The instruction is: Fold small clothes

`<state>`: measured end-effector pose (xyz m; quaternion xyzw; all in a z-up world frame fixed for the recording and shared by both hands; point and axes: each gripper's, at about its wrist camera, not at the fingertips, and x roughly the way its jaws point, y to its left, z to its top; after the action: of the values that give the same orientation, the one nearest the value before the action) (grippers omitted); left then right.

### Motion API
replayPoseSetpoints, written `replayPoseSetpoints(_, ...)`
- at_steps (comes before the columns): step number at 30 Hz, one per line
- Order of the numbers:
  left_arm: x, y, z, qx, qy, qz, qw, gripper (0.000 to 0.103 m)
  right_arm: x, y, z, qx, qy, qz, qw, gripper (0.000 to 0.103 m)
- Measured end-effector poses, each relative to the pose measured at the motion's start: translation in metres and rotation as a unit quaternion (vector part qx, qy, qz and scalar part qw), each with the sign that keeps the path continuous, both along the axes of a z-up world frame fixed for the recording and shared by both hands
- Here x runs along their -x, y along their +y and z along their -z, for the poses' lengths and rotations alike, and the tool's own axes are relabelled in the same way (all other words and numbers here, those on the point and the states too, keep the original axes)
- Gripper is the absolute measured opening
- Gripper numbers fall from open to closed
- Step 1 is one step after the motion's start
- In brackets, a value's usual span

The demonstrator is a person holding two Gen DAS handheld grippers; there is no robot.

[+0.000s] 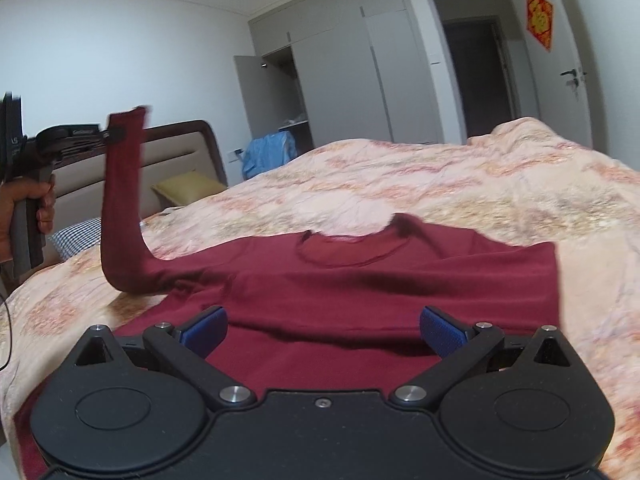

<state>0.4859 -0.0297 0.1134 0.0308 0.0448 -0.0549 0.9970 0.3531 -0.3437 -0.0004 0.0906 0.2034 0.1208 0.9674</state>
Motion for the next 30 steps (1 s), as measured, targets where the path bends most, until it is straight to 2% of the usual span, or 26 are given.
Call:
replayPoseSetpoints(4, -0.013, -0.070, 0.028, -0.023, 0.035, 0.070, 0.9967, 0.004, 0.002, -0.026, 0.005, 0.002, 0.005, 0.022, 1.000, 0.102)
replayPoseSetpoints(9, -0.022, -0.126, 0.083, -0.040, 0.107, 0.116, 0.9867, 0.004, 0.006, -0.054, 0.016, -0.005, 0.020, 0.041, 0.999, 0.102)
replayPoseSetpoints(16, -0.006, -0.142, 0.142, -0.092, 0.172, 0.163, 0.9671, 0.004, 0.004, -0.070, 0.026, -0.035, 0.030, 0.036, 0.998, 0.102)
replayPoseSetpoints(18, -0.005, -0.141, 0.151, -0.092, 0.194, 0.171, 0.9615, 0.005, 0.002, -0.066, 0.026, -0.038, 0.029, 0.028, 0.998, 0.102)
replayPoseSetpoints(20, -0.002, -0.137, 0.154, -0.076, 0.217, 0.179, 0.9566, 0.008, 0.001, -0.062, 0.023, -0.039, 0.027, 0.019, 0.999, 0.102)
replayPoseSetpoints(21, -0.002, -0.134, 0.154, -0.069, 0.225, 0.182, 0.9548, 0.010, 0.000, -0.061, 0.022, -0.040, 0.028, 0.014, 0.999, 0.102)
replayPoseSetpoints(22, -0.001, -0.131, 0.154, -0.063, 0.230, 0.185, 0.9535, 0.018, -0.002, -0.059, 0.022, -0.039, 0.030, 0.010, 0.999, 0.102)
replayPoseSetpoints(23, 0.000, -0.129, 0.154, -0.059, 0.233, 0.188, 0.9522, 0.038, -0.004, -0.058, 0.021, -0.038, 0.032, 0.007, 0.999, 0.102)
replayPoseSetpoints(25, 0.006, -0.122, 0.152, -0.054, 0.230, 0.187, 0.9536, 0.064, -0.005, -0.054, 0.021, -0.035, 0.037, 0.001, 0.999, 0.102)
replayPoseSetpoints(28, 0.016, -0.110, 0.147, -0.059, 0.223, 0.187, 0.9550, 0.069, -0.010, -0.048, 0.021, -0.037, 0.045, -0.010, 0.998, 0.102)
replayPoseSetpoints(30, 0.023, -0.099, 0.144, -0.070, 0.224, 0.173, 0.9567, 0.076, -0.015, -0.044, 0.019, -0.046, 0.050, -0.020, 0.997, 0.102)
